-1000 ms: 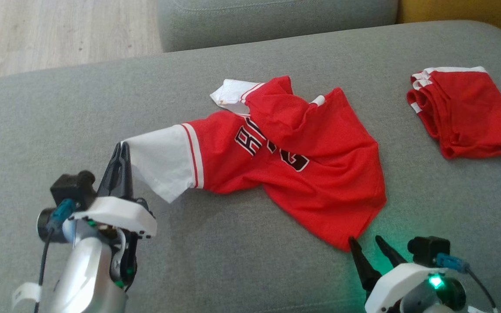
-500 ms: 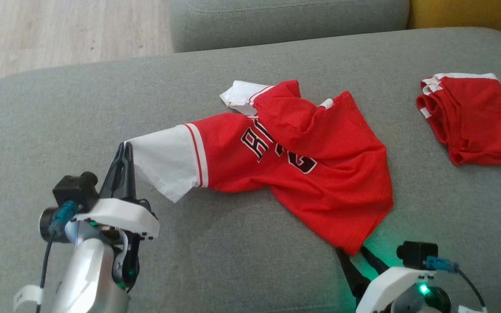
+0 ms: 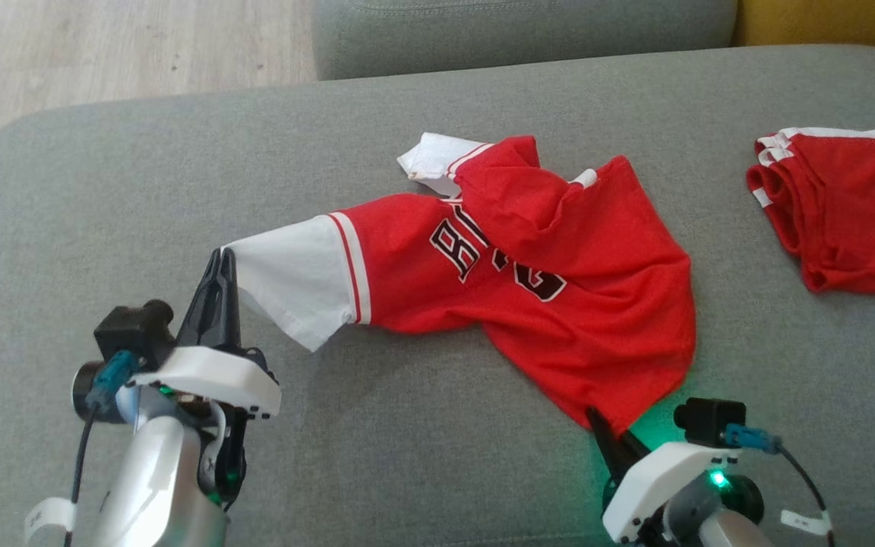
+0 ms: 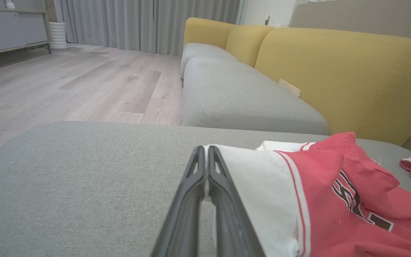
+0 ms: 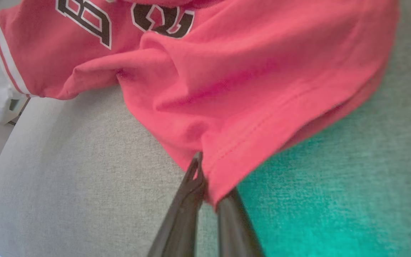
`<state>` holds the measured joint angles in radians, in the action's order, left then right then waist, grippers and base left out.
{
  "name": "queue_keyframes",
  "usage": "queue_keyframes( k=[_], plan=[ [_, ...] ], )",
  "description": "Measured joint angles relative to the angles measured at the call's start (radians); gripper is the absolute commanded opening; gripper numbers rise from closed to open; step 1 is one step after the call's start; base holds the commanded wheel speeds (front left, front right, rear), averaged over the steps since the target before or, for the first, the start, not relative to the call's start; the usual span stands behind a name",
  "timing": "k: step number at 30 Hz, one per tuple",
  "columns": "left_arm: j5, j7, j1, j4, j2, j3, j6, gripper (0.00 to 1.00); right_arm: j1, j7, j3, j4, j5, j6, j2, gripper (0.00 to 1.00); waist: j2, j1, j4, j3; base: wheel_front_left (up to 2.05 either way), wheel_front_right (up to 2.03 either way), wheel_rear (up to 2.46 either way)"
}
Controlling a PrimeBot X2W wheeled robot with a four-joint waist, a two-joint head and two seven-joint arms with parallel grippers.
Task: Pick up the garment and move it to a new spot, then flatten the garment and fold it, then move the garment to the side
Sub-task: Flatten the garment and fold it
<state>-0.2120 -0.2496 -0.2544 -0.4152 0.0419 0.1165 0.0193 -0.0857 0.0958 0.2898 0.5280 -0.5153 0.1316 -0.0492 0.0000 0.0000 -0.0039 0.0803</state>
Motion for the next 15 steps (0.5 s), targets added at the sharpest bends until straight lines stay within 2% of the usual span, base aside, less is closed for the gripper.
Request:
queue_keyframes(
  k=[7,11,15],
  plan=[
    [-0.05,0.0,0.0,-0.002,-0.003,-0.041,0.01,0.0,-0.012,-0.07,-0.009,-0.02,0.02,0.0,0.001,0.0,0.0,0.0,-0.003,-0.033,0.0,0.0,0.0],
    [-0.132,0.0,-0.006,-0.001,-0.004,-0.076,0.032,0.0,-0.048,-0.08,-0.031,-0.11,0.063,0.0,-0.003,0.0,0.0,0.0,-0.011,-0.053,0.0,0.0,0.0],
    [-0.197,0.0,-0.053,0.018,-0.009,-0.095,0.051,0.0,-0.125,-0.07,-0.06,-0.232,0.088,0.0,-0.057,0.0,0.0,0.0,-0.015,-0.083,0.0,0.0,0.0]
  ],
)
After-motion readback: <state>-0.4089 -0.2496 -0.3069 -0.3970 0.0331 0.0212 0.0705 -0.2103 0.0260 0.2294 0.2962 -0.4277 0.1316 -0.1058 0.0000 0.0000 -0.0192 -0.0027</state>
